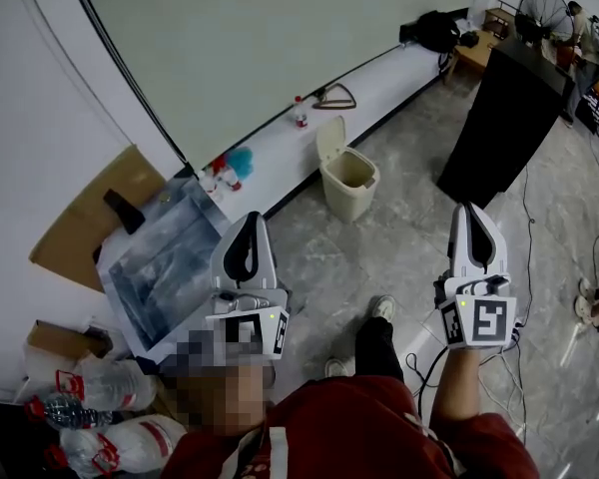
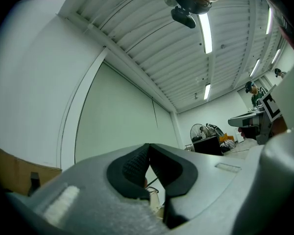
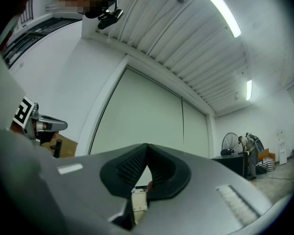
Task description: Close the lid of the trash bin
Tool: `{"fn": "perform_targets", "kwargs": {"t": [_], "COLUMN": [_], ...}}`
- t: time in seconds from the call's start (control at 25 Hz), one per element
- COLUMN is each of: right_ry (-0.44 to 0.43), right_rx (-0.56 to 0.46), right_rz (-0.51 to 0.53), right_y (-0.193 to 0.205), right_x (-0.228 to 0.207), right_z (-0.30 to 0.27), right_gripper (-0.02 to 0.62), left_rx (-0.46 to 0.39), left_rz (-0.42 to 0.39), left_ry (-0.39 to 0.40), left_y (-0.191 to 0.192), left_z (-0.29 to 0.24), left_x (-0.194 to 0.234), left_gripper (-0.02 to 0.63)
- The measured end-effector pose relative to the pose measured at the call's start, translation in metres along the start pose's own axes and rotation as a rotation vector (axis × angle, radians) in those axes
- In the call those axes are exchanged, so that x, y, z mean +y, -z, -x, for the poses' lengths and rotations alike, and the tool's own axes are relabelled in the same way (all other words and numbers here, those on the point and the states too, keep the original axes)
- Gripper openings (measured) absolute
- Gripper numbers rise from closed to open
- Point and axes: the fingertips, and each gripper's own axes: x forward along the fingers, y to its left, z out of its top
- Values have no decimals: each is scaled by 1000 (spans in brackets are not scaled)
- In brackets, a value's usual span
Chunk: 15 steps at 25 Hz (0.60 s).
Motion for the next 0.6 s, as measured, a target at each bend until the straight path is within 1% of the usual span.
{"fn": "perform_targets", "kwargs": {"t": [0.2,0.32,0.6], "right_ry": [0,8,14], "right_rx": [18,20,46], "right_rz": [-16,-29,-52], "right_y": [22,32,61], "right_x": [-6,-17,-45], "right_z": [-16,-27,-71], "right_gripper": [0,0,0], "left_rx": [22,41,62], "left_rz": [-7,4,12], "left_ry": [-9,-14,1], "left_y": [16,26,47], "left_z": [-16,-30,-86], "left_x": [4,2,-11], "left_gripper": [0,0,0]}}
